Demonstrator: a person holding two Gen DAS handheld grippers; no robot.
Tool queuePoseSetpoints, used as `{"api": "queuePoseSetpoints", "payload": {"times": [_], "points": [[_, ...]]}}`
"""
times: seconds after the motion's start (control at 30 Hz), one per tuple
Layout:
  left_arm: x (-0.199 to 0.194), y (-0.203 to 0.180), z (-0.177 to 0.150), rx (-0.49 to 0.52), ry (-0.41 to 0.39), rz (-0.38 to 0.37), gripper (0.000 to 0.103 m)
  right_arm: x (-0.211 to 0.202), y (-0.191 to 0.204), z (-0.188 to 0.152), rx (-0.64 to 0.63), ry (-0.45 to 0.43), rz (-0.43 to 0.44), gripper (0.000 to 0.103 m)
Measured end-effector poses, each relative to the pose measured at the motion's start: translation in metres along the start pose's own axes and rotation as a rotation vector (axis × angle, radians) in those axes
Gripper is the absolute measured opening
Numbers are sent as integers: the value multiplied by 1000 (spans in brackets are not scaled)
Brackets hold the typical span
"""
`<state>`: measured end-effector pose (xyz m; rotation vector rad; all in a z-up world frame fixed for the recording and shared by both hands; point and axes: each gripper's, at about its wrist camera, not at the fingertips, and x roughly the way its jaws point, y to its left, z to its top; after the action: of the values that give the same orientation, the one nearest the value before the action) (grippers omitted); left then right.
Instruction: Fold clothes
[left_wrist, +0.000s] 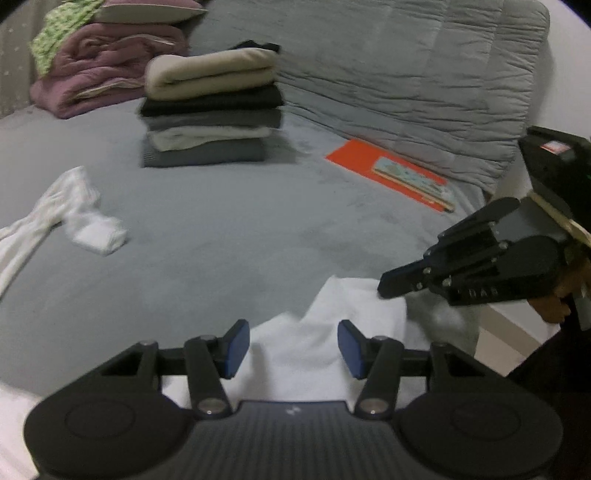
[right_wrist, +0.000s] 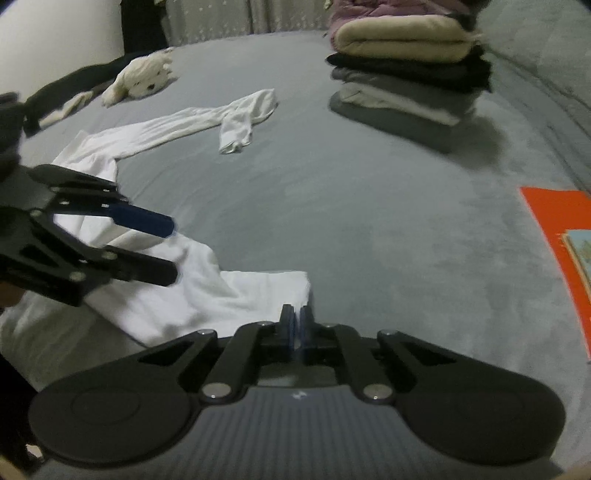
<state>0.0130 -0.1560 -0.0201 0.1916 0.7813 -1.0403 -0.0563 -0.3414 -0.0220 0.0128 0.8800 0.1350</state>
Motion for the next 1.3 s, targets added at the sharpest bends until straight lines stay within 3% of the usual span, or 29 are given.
{"api": "queuePoseSetpoints", "payload": {"times": [0.2,0.37,0.43,0.47,0.5,0.53,0.7,0.87,1.2,1.27,1.3], "points": [[45,-15,23,4,91,-43,53,-2,-15,-10,25,19,19,4],[68,-25,30,33,147,-44,48,-2,-32,-18,87,35,39,20],[73,-28,32,39,158,-49,41,-4,-38,-20,121,29,58,30],[76,-30,33,40,161,-54,32,-4,-41,-21,139,26,74,32],[78,-31,34,39,164,-61,14,-3,-42,-21,149,28,87,32],[79,-33,34,39,164,-66,2,-2,-43,-21,154,32,94,32],[63,-40,40,75,24,-6,3,1,-44,-21,154,29,97,33],[69,-28,46,93,42,129,3,2,-47,-20,166,22,102,35],[75,-23,43,85,38,175,3,23,-44,-9,237,-20,119,36],[75,-24,44,77,19,176,3,26,-41,-8,239,-26,129,31],[76,-26,46,74,7,177,3,28,-37,-8,225,-21,130,18]]}}
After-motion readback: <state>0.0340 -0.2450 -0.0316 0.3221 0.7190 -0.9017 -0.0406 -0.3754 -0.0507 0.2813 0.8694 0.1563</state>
